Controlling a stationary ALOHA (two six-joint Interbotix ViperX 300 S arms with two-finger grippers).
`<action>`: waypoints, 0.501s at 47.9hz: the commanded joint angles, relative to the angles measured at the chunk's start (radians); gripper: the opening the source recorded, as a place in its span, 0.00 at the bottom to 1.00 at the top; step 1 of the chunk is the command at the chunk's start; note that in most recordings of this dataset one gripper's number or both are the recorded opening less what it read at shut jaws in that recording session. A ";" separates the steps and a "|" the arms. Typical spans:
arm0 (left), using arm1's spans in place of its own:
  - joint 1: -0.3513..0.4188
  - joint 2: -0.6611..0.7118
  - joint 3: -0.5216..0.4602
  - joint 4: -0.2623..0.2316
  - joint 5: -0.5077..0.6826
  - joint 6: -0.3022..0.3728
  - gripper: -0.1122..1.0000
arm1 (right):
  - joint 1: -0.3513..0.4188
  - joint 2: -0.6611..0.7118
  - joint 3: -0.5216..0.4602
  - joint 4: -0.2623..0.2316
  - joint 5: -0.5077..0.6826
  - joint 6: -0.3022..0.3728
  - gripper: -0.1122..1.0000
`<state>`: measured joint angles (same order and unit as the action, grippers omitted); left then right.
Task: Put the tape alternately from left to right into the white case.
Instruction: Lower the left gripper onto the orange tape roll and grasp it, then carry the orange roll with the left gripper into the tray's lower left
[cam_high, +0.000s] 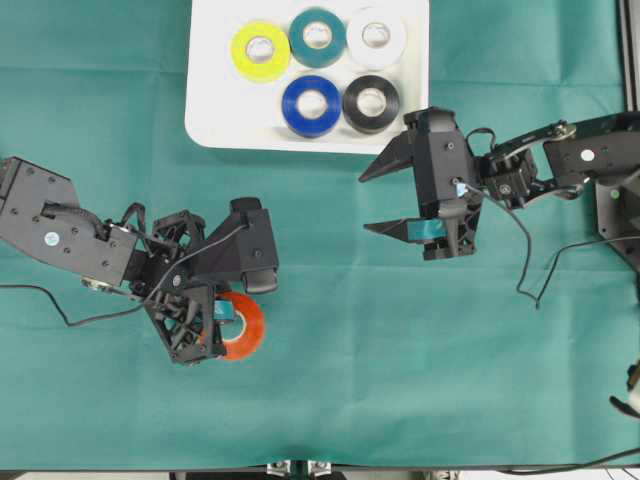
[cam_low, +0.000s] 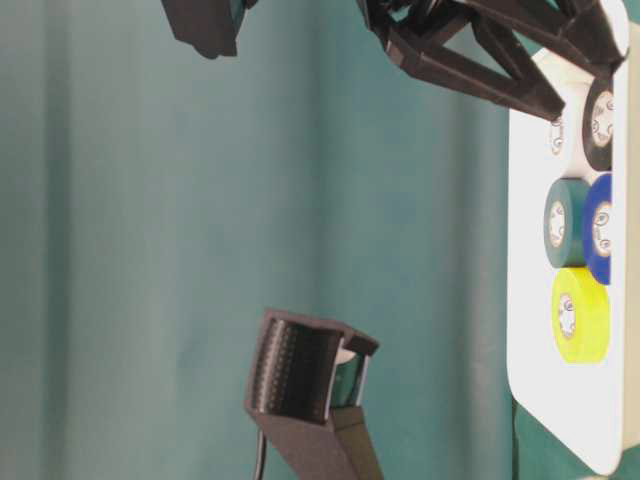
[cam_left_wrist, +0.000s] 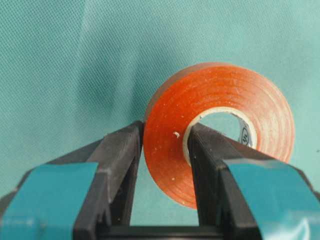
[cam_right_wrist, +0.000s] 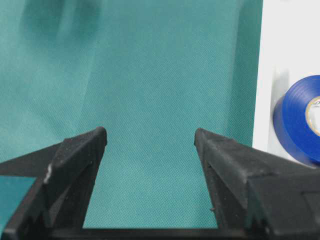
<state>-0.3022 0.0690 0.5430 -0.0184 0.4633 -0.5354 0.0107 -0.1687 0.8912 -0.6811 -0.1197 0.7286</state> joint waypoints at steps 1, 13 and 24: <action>0.020 -0.037 -0.008 0.000 -0.003 0.017 0.08 | 0.002 -0.006 -0.017 0.005 -0.008 0.002 0.81; 0.097 -0.057 0.002 0.000 -0.005 0.181 0.08 | 0.003 -0.008 -0.017 0.003 -0.008 0.003 0.81; 0.196 -0.083 0.000 0.000 -0.005 0.334 0.08 | 0.009 -0.008 -0.014 0.012 -0.008 0.005 0.81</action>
<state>-0.1411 0.0276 0.5553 -0.0184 0.4633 -0.2286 0.0138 -0.1687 0.8897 -0.6734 -0.1197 0.7317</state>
